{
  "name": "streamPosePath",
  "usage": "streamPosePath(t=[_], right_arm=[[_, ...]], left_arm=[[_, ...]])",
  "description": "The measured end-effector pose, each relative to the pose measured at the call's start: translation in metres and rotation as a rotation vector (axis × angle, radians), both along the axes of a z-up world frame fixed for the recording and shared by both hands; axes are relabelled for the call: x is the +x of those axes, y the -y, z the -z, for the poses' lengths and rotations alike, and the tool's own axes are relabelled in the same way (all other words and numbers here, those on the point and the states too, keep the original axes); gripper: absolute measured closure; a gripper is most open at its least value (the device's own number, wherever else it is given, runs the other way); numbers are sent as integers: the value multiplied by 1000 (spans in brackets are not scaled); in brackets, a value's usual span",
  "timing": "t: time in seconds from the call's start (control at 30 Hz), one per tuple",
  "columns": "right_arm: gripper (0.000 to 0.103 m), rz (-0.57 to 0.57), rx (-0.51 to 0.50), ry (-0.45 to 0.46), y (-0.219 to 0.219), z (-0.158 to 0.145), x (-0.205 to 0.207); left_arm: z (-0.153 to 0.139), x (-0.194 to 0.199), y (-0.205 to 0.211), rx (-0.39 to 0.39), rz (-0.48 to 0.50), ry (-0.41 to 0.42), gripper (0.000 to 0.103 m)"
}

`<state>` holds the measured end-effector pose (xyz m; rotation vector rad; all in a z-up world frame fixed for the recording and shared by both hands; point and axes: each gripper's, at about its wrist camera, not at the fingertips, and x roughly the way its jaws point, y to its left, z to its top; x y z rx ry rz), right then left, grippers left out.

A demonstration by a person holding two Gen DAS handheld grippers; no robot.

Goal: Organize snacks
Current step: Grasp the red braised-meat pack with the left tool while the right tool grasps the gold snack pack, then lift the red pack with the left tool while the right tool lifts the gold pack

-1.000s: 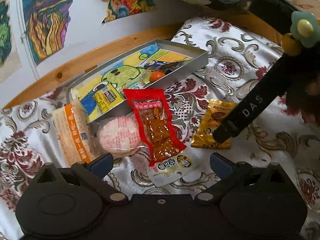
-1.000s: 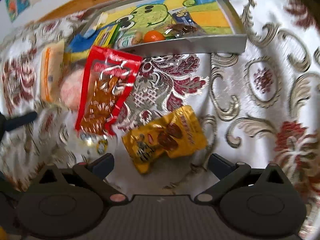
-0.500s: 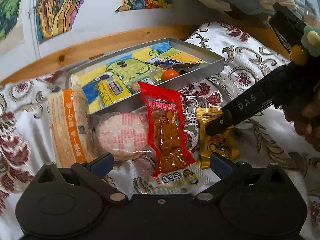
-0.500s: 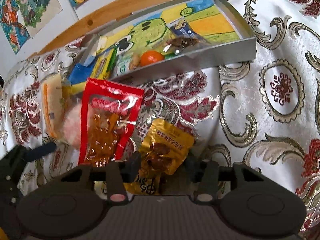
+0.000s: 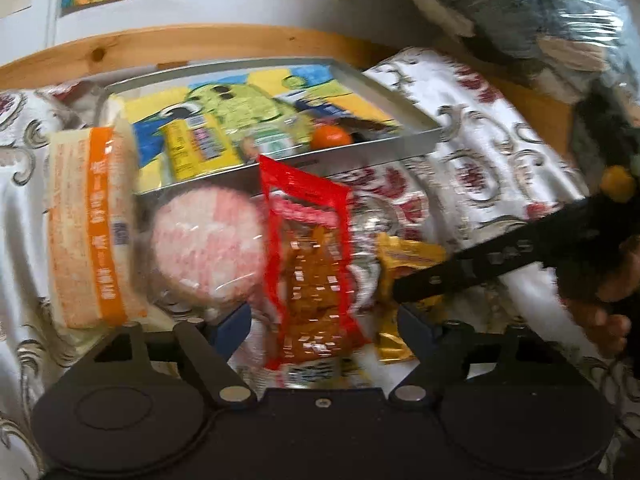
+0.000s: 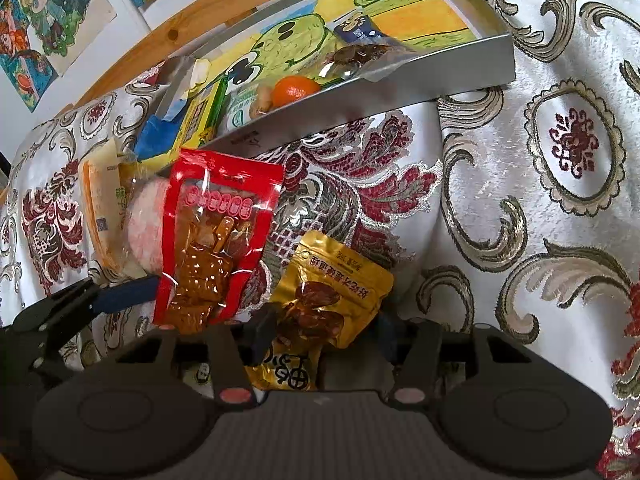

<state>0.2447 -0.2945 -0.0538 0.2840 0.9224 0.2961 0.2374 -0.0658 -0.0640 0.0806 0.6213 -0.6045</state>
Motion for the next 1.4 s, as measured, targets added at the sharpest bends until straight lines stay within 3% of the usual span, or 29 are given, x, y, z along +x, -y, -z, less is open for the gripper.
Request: streamPosePath(t=[0.23,0.37,0.63,0.9,1.07,1.2,1.4], right_arm=[[68,-3,31,23,2,-9,-5],[73,-13,61,33,4,-15,-6],[77,-49,75,77,-2,-25,-14],[77,-84,191,15,0,-21,-15],[77,-98,198,9,-1,-21,-15],[76,-111,140,-3,-7,-19,-15],[73,-124,95,-52,-10,-21,-20]], left_arm=[[0,12,-13,-105,-23,-82,37],[2,14,-16,-161,-7,-139,53],[-4,17,-26,-292,-30,-215,55],[0,21,-33,-397,-35,-274,57],[2,21,-35,-470,-1,-317,57],[5,20,-30,-476,28,-344,57],[17,21,-20,-386,7,-355,54]])
